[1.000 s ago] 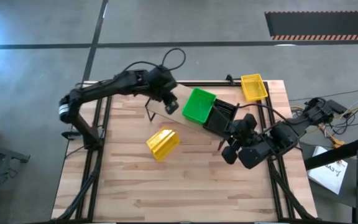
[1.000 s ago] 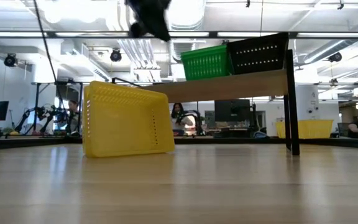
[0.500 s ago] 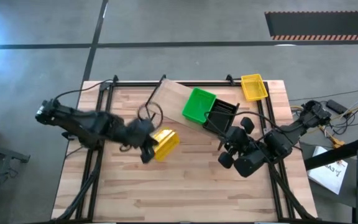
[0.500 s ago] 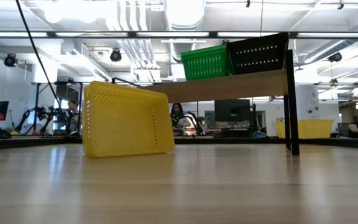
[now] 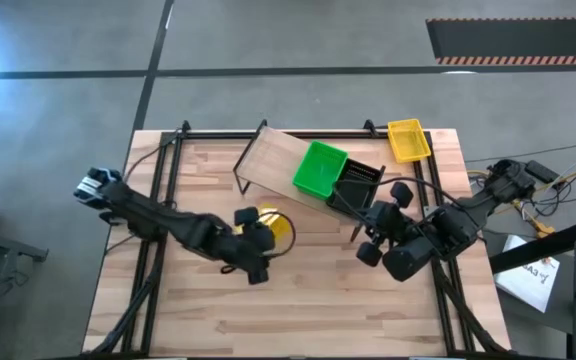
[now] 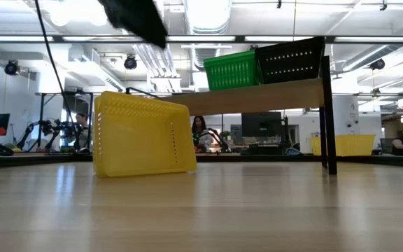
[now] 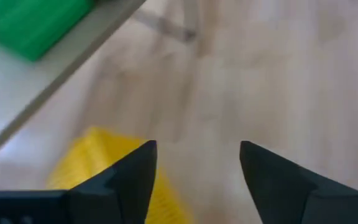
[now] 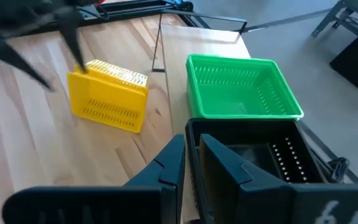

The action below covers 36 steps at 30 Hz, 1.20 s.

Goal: Stack baskets on shelf by color
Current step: Put the stacked yellow bins on the shelf

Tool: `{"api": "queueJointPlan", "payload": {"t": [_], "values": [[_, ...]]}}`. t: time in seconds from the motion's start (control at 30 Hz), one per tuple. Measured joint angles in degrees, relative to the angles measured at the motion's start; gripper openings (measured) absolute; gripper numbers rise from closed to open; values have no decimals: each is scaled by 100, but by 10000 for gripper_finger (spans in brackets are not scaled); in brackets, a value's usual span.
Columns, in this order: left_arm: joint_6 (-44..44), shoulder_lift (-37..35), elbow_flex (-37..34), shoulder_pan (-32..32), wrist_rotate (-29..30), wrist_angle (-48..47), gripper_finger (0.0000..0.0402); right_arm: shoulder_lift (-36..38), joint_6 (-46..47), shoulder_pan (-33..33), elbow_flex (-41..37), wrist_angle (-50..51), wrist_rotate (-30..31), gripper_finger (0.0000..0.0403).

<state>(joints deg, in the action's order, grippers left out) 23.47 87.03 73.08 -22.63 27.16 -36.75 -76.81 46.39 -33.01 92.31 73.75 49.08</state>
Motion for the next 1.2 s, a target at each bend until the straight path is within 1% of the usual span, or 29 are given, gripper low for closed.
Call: {"api": "queueJointPlan", "payload": {"t": [0.07, 0.13, 0.2, 0.3, 0.37, 0.43, 0.5, 0.6, 0.67, 0.8, 0.9, 0.97, 1.2], "values": [[20, 189, -17, 5, 447, -266, 222, 40, 1, -13, 0, 62, -4, 43], [15, 337, -36, 4, 787, -340, 223, 80, 4, -32, 0, 184, -7, 43], [15, 484, -36, 15, 985, -328, 223, 140, 4, -67, 0, 279, -11, 43], [16, 738, -42, 54, 1099, -341, 224, 240, 6, -107, 0, 405, -11, 43], [114, 886, -49, 71, 1156, -523, 224, 303, 3, -129, 0, 432, -10, 43], [606, 1021, -49, 88, 1272, -947, 224, 365, 2, -150, 0, 448, -9, 43], [1320, 1130, -40, 106, 1353, -1567, 224, 430, 4, -162, 0, 471, -9, 43], [2204, 1177, -46, 118, 1370, -2096, 224, 480, 6, -162, 0, 524, -7, 43], [2562, 1178, -97, 118, 1385, -2296, 224, 489, 4, -162, 0, 546, -5, 43], [3041, 1164, -304, 129, 1303, -2386, 219, 488, 4, -162, 0, 547, -1, 43], [3309, 1119, -403, 196, 1003, -2375, 197, 479, 7, -162, 0, 543, -1, 43], [3383, 1067, -457, 232, 829, -2386, 172, 465, 51, -162, -3, 521, 8, 43], [3471, 573, -612, 341, 387, -2388, 55, 439, 236, -162, -22, 519, 45, 43]]}}
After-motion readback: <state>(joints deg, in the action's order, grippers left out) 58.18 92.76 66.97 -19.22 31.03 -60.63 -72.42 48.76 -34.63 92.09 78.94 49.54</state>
